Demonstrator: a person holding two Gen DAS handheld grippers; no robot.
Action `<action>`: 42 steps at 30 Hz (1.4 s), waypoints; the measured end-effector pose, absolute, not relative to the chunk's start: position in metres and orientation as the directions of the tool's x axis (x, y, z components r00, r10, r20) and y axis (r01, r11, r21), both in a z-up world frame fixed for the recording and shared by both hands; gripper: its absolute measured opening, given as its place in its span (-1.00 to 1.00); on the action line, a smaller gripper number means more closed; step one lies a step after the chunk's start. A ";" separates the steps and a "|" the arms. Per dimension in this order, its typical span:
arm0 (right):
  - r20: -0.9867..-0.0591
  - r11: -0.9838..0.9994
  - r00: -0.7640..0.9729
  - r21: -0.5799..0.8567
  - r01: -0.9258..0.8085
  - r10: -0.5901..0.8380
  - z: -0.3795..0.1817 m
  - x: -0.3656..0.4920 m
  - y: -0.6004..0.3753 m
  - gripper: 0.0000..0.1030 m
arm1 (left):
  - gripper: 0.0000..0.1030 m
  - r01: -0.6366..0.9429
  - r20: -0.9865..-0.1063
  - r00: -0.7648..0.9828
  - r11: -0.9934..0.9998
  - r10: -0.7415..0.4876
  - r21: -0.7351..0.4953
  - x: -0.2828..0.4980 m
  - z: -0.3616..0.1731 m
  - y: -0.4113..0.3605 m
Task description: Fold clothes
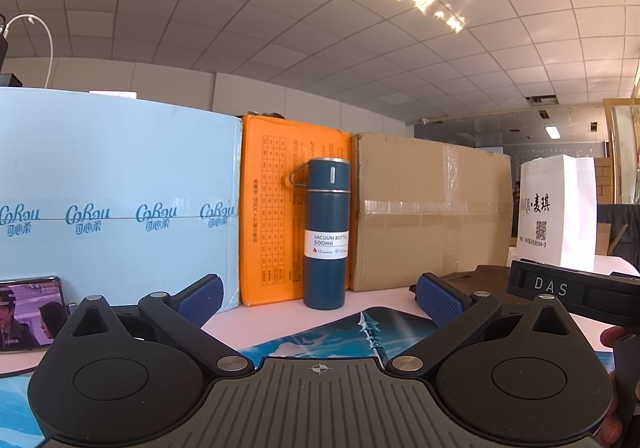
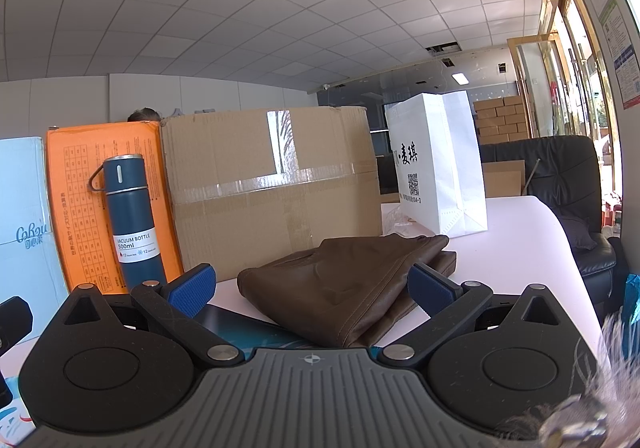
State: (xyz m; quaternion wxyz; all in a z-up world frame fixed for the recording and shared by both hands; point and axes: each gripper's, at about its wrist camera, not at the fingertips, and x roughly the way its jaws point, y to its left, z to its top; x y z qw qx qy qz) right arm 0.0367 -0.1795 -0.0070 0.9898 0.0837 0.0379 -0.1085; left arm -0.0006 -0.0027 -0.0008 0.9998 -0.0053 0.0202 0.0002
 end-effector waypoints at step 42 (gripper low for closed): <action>-0.059 0.974 0.981 0.125 0.191 -0.185 -0.005 0.032 -0.173 1.00 | 1.00 -0.059 -0.030 0.998 0.998 0.060 0.028 -0.010 -0.006 -0.027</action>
